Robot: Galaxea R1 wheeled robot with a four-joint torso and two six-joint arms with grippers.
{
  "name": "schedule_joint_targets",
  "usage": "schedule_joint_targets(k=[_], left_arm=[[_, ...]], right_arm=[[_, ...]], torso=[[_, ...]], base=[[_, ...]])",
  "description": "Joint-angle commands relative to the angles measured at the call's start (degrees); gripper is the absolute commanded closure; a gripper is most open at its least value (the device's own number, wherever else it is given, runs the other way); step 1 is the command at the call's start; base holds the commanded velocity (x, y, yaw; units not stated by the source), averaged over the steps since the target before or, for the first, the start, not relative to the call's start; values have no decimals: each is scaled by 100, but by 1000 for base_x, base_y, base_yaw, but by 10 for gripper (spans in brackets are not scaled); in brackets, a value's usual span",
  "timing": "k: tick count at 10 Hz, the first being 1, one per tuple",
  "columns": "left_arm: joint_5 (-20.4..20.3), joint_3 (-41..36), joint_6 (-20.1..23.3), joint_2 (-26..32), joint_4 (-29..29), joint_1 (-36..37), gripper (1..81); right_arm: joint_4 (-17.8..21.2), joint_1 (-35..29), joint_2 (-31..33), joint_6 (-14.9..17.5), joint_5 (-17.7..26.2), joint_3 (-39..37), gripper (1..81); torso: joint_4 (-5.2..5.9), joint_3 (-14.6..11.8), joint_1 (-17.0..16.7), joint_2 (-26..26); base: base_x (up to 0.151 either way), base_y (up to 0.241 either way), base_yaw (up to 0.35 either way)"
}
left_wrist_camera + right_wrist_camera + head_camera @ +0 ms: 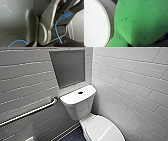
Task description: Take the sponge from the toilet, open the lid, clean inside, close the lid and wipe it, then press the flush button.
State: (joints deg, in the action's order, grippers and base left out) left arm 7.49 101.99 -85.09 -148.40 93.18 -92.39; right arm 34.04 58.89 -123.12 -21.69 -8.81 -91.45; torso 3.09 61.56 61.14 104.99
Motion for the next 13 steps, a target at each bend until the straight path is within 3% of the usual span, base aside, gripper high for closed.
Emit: schedule_joint_targets(k=[1,4,7,10,13], left_arm=[[86,-223,54,64,77,-47,10],[95,-170,54,-6,77,-38,10],[95,-117,54,-33,77,-12,10],[95,-117,46,-15,59,-11,10],[95,-117,36,-6,42,15,10]], right_arm=[[-546,-390,793,51,-172,1013,811],[-864,-830,1191,77,-138,1957,811],[-1083,-1374,1323,86,55,2256,811],[-1092,-2313,666,86,817,1871,811],[-1083,-2991,-250,77,1497,982,811]], torso=[[0,0,0,0],[0,0,0,0],[0,0,0,0],[0,0,0,0],[0,0,0,0]], base=[[0,0,0],[0,0,0],[0,0,0],[0,0,0],[0,0,0]])
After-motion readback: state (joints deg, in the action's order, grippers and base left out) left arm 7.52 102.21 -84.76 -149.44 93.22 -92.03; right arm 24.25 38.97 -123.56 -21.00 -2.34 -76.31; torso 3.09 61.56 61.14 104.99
